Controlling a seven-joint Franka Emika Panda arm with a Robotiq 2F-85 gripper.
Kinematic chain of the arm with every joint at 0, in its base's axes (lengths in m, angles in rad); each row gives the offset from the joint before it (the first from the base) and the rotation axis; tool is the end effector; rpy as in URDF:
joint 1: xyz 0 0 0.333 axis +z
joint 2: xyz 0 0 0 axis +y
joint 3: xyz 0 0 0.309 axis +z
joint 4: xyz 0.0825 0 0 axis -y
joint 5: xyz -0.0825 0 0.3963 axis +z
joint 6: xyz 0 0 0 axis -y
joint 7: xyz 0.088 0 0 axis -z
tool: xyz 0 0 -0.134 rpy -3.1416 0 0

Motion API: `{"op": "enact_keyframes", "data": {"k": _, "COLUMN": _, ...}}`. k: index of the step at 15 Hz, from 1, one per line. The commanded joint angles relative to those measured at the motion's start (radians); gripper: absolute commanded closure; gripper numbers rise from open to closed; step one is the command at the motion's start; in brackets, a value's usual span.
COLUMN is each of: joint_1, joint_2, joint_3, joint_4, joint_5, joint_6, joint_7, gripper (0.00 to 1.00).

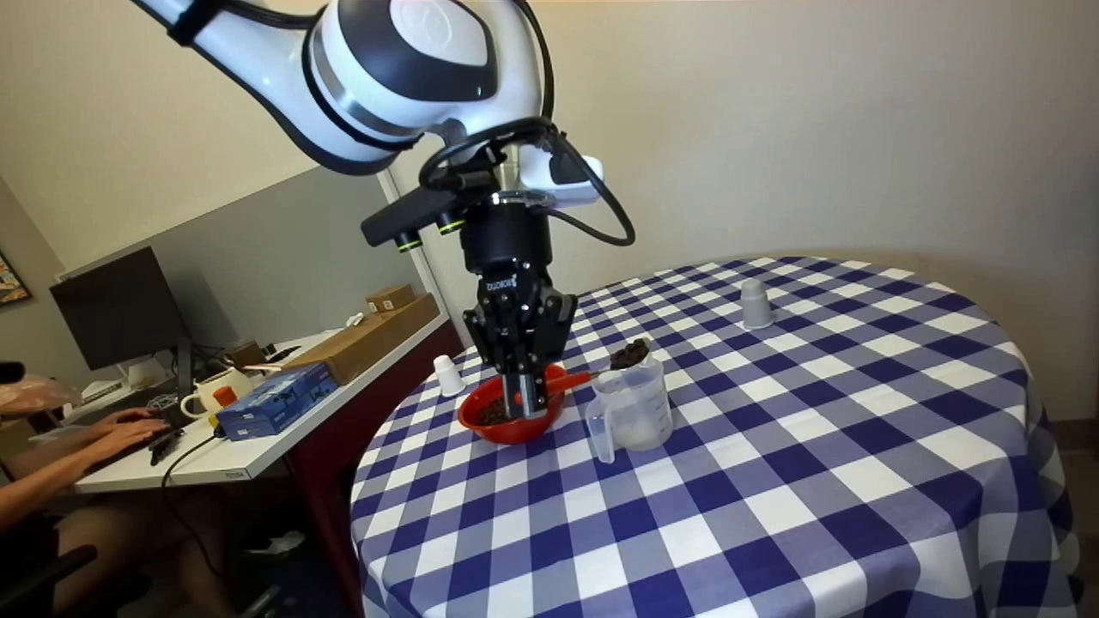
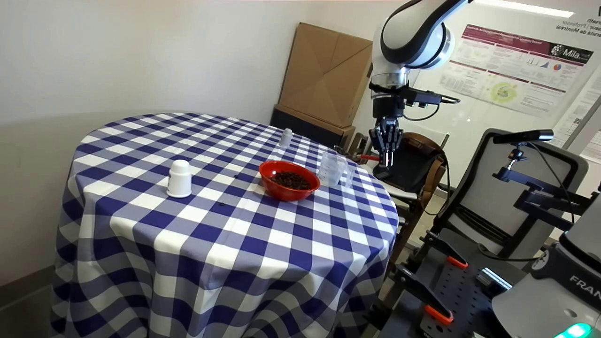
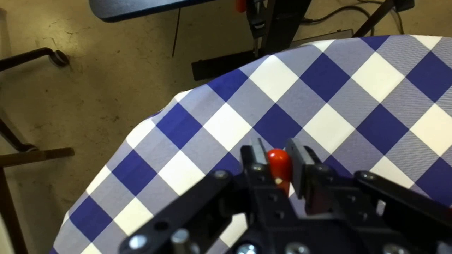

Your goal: Use the spoon to put some of the contents from the red bowl into the clear jug

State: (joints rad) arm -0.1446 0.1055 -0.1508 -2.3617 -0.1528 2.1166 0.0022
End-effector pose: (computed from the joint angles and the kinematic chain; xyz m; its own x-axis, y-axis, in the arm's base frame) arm 0.4403 -0.1464 0.2187 0.9156 -0.2032 -0.3471 -0.1748 -0.9783 0.1116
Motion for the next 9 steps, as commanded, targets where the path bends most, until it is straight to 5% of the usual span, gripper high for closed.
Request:
{"op": "enact_keyframes", "data": {"k": 1, "joint_1": 0.005, "joint_2": -0.006, "joint_3": -0.007, "joint_4": -0.019, "joint_5": -0.084, "joint_6": 0.044, "joint_7": 0.043, "gripper": 0.90}}
{"op": "enact_keyframes", "data": {"k": 9, "joint_1": 0.021, "joint_2": 0.001, "joint_3": -0.009, "joint_4": -0.046, "joint_5": -0.311, "joint_6": 0.114, "joint_7": 0.178, "gripper": 0.90}}
